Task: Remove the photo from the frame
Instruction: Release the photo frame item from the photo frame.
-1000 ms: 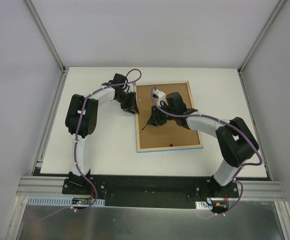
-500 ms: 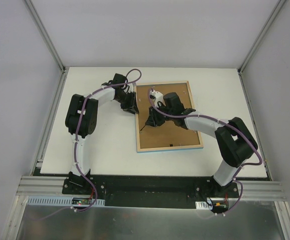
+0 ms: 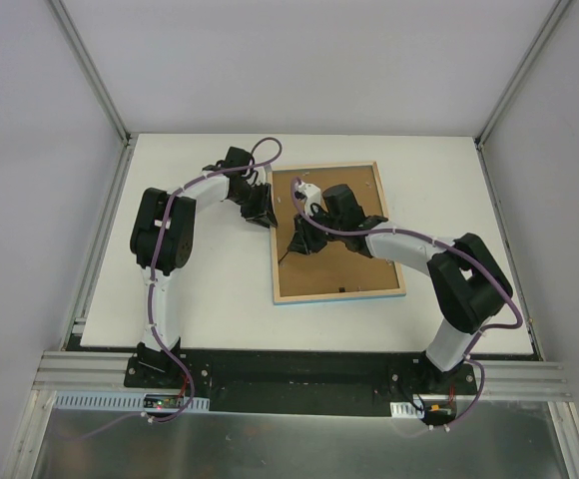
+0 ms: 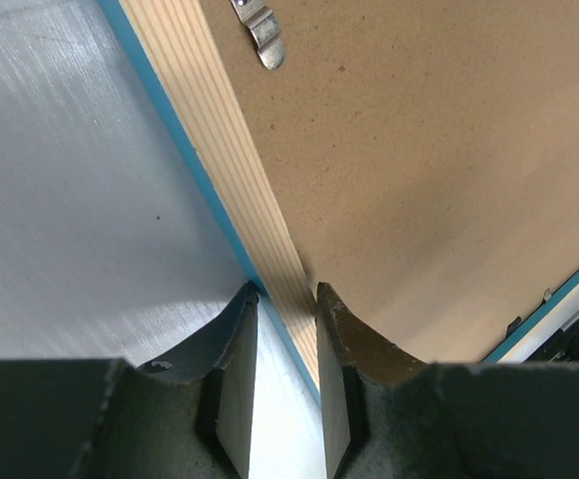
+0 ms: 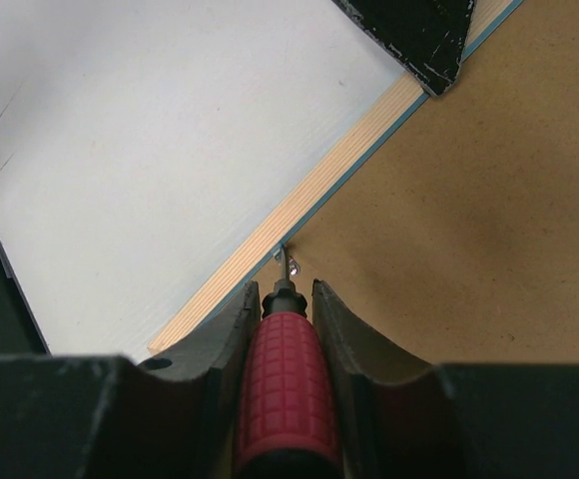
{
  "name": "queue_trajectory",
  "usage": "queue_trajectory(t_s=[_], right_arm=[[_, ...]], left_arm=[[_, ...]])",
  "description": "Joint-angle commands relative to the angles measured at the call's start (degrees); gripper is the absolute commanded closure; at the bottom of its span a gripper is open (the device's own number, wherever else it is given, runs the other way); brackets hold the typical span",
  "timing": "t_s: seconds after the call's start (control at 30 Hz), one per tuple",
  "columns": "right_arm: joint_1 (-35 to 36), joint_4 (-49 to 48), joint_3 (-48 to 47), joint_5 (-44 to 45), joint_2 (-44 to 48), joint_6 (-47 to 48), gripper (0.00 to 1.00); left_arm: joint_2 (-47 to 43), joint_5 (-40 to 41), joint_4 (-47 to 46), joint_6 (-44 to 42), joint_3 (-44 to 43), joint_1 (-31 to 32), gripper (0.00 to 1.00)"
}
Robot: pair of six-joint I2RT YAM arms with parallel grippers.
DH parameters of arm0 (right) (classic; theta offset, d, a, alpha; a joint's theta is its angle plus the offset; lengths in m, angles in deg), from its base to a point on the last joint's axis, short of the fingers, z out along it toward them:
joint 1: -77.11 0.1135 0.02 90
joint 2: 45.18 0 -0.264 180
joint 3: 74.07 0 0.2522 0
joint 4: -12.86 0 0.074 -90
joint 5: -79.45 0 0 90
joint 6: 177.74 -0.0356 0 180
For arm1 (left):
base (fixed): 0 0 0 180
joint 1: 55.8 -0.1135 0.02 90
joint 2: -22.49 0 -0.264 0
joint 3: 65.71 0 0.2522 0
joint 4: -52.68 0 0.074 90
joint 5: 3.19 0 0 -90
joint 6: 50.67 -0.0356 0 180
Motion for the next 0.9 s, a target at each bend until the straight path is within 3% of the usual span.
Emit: queue_trajectory(t_s=[0.0,0.53,0.87], right_arm=[[0.4,0.7,-2.3,-2.1,0.1,1.1,0.99],[0.4,2.6,-2.9,-5.5,0.8,3.1,0.99],[0.0,1.7,-2.4,-2.2,1.6,2.3,0.99]], left_arm=[[2.1,0.4,0.4,-0.5,1.2,-0.3,0.90],[2.3,0.5,0.4,-0.4,1.1,-0.7,0.91],[2.6,0.5,0.4,-0.3,1.1,-0.8,0.91]])
